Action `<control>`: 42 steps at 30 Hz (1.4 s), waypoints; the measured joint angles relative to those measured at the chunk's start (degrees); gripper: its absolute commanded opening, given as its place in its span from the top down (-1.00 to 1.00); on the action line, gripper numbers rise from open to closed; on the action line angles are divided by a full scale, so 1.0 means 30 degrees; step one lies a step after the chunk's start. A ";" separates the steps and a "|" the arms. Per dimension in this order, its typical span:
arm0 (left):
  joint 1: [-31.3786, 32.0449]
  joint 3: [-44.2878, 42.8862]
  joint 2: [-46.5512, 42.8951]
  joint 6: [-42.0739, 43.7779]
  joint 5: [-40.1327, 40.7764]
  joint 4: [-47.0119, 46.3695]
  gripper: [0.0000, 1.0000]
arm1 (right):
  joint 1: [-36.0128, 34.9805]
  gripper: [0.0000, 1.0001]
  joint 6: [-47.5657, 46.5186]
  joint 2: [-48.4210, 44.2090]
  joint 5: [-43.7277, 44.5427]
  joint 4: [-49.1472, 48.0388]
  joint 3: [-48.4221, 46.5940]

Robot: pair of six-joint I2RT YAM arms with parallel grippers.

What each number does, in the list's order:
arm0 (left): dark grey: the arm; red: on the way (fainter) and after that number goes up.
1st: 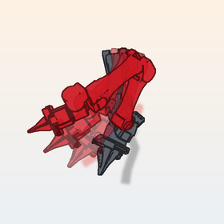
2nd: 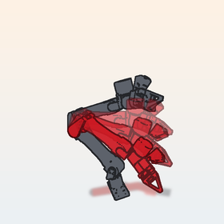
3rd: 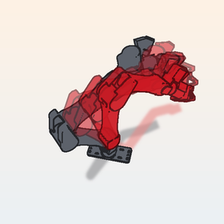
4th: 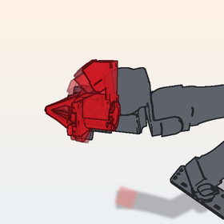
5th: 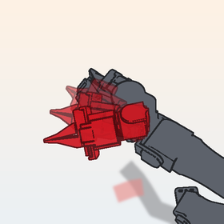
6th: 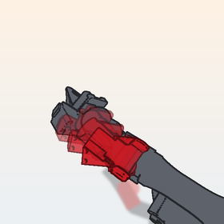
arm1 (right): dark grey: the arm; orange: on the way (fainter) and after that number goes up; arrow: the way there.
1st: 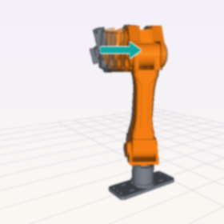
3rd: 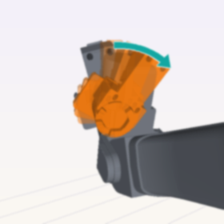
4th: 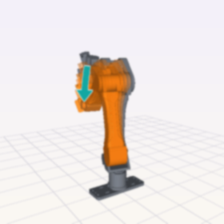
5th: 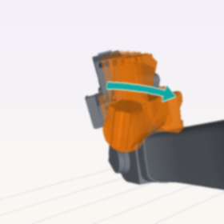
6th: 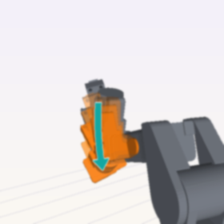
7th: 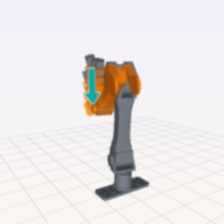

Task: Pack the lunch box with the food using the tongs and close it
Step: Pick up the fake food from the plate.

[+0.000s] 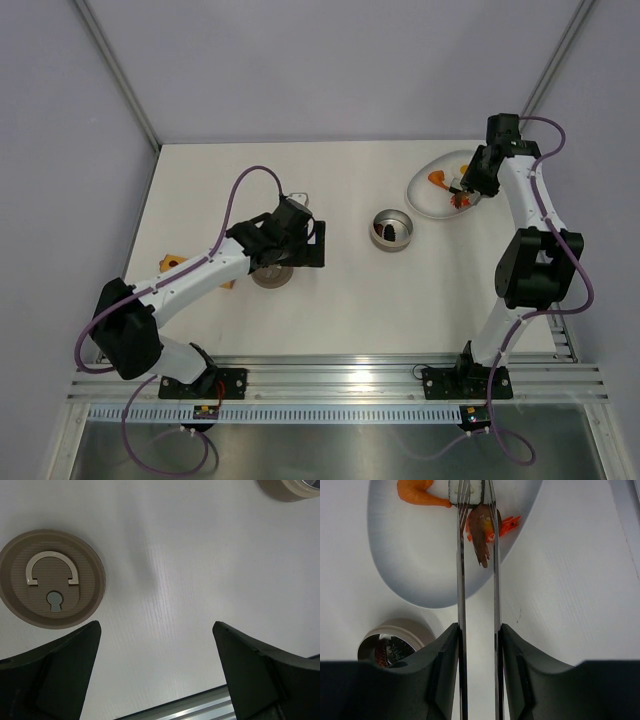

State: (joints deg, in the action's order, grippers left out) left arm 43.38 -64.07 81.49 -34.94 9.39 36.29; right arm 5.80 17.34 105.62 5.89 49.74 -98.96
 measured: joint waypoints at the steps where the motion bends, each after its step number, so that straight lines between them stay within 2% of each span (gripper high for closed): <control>1: 0.0000 0.0000 0.0058 0.0022 -0.0007 0.0007 -0.98 | 0.0000 0.10 0.0000 -0.0015 -0.0015 -0.0058 0.0197; 14: 0.0000 0.0000 0.0146 0.0153 -0.0073 -0.0066 -0.98 | 0.0000 0.06 0.0066 -0.0452 -0.0852 -0.0211 0.3286; 42: 0.0000 -0.0022 0.0430 0.0146 -0.0219 -0.0117 -0.98 | 0.0000 0.07 0.0073 -0.1479 -0.2834 -0.0590 0.3672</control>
State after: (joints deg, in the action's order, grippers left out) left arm 43.38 -64.14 82.78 -34.50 8.73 35.94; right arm 5.80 17.56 101.19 -2.61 47.97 -87.94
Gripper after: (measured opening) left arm 0.988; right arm 0.470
